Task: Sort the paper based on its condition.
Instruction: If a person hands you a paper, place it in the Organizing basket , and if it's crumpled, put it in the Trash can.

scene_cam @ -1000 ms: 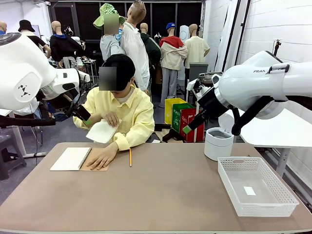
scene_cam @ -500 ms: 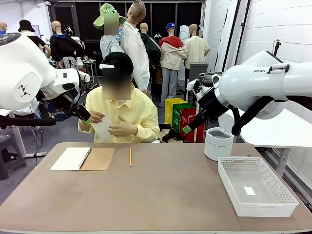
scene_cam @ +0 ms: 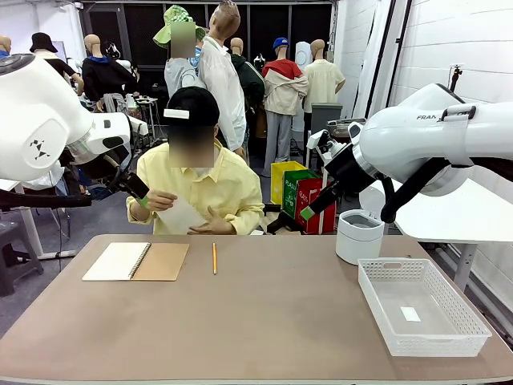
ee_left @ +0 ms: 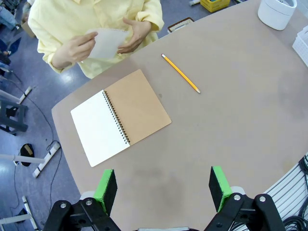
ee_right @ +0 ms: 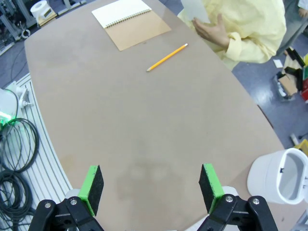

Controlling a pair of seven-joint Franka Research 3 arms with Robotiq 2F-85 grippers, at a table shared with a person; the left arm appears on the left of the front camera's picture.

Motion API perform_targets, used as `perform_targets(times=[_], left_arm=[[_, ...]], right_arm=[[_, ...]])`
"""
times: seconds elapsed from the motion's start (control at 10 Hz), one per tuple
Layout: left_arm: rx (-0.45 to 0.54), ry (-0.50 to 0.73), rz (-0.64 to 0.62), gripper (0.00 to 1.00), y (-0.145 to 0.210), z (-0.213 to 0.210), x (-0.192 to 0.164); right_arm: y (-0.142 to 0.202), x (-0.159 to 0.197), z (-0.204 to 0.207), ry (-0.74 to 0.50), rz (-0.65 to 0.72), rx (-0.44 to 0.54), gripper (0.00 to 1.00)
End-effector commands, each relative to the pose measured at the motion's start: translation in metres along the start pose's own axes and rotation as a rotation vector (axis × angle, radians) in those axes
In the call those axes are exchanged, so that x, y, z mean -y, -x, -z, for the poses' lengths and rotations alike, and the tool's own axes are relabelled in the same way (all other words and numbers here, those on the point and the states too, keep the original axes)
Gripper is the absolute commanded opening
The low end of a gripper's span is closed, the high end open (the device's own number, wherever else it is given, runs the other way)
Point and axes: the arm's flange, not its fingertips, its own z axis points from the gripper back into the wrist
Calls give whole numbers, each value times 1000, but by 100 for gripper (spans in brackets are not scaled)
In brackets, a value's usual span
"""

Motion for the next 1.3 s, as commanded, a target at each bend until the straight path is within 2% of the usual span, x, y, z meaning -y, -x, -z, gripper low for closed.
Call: perform_targets(times=[0.0,1.2], left_arm=[[-6,4,-1,100,0,-1,0],[-6,4,-1,100,0,-1,0]], right_arm=[[0,0,0,-2,0,1,100],[0,0,0,0,0,0,100]])
